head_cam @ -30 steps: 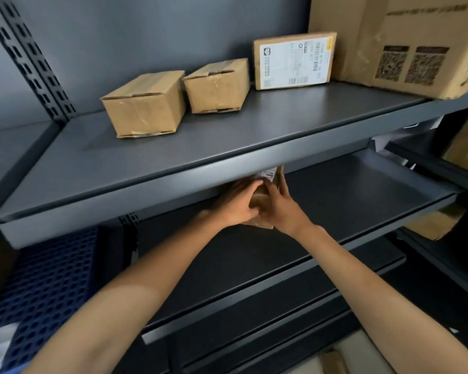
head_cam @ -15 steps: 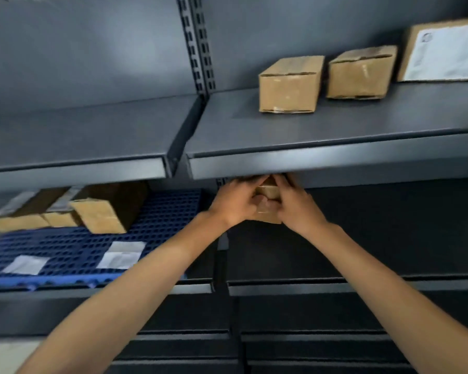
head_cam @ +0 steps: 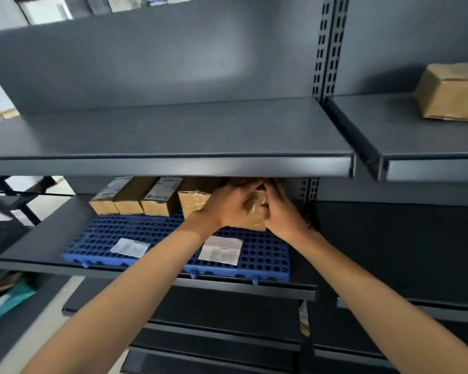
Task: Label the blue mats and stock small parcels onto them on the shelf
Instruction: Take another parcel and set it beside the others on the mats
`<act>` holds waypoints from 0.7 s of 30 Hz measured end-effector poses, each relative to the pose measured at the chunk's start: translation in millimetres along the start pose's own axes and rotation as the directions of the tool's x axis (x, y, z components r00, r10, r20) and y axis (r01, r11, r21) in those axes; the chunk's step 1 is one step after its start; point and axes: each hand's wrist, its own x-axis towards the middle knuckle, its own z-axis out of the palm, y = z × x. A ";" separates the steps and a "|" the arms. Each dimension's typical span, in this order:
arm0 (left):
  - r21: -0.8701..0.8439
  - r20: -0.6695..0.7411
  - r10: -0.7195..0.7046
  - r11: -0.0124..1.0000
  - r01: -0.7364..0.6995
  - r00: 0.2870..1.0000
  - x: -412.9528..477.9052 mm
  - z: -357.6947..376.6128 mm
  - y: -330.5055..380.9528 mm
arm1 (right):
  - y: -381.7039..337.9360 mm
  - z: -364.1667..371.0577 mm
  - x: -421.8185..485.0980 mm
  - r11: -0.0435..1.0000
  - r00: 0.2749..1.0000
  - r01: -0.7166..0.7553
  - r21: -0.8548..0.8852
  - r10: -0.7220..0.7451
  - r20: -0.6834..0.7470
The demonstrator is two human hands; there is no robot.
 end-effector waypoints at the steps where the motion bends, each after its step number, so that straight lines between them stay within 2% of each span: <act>1: 0.043 0.016 0.002 0.999 -0.003 1.000 -2.5 -0.3 -8.2 | -5.1 6.9 1.7 0.999 1.000 -0.019 -0.030 0.019 -0.001; 6: 0.045 -0.005 -0.086 0.995 0.086 0.996 -19.9 -15.0 -59.9 | -20.9 22.2 -0.9 0.980 0.997 -0.039 -0.195 0.052 0.062; 10: 0.137 0.174 -0.104 0.987 0.080 0.979 -30.3 -25.0 -101.8 | -34.1 22.4 -1.9 0.930 0.996 -0.061 -0.362 0.083 0.046; 12: 0.188 0.213 -0.085 0.981 0.045 0.973 -36.7 -17.5 -109.4 | -42.7 21.9 -0.6 0.898 0.998 -0.036 -0.438 0.053 0.027; 16: 0.248 0.079 -0.015 0.969 -0.005 0.997 -43.4 -9.0 -103.0 | -57.7 31.1 5.9 0.856 0.995 -0.003 -0.516 0.056 0.086; 21: 0.255 0.029 0.012 0.967 -0.019 1.000 -42.1 -8.0 -86.3 | -57.6 37.9 18.6 0.862 0.994 -0.098 -0.498 0.111 -0.003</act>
